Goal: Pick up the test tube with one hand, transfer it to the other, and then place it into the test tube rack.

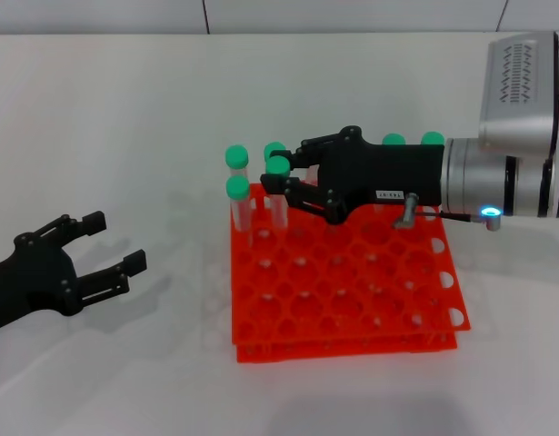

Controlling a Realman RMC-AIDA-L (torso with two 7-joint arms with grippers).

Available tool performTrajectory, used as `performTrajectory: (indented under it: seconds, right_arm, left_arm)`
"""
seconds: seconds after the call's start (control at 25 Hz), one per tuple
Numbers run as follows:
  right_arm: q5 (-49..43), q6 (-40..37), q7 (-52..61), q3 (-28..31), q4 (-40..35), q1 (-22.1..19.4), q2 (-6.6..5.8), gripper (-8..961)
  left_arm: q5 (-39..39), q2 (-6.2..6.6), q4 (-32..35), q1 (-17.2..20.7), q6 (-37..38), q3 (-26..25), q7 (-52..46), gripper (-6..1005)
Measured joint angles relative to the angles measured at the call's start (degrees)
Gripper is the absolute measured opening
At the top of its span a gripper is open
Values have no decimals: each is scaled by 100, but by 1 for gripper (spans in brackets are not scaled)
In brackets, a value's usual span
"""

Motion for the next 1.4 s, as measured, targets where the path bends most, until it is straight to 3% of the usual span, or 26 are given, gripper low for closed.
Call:
performTrajectory:
  seconds: [0.28,0.8,0.92,1.12,1.4]
  right_arm:
    - [1,-23,-57,-72,-70,24,0,260]
    - [169,-248,-64,54,-156,-32,-41,544]
    - [161,-705,-61,398,-268,-217,-86,638]
    - [-347,-1729,-65,1394,-314,-541,-151,639]
    - [-1229,-2451,-284,2627,-256,-1025,-161,641]
  left_arm:
    - [0,0,-1,0,-38,10,0,870]
    - [-7,0,-1,-9,-40,-8,0,870]
    - [-36,5,6,-9,-19,-9,0,870]
    - [-50,13,39,-10,7,-10,0,870]
    - [-42,61,42,-106,62,-17,-10,870]
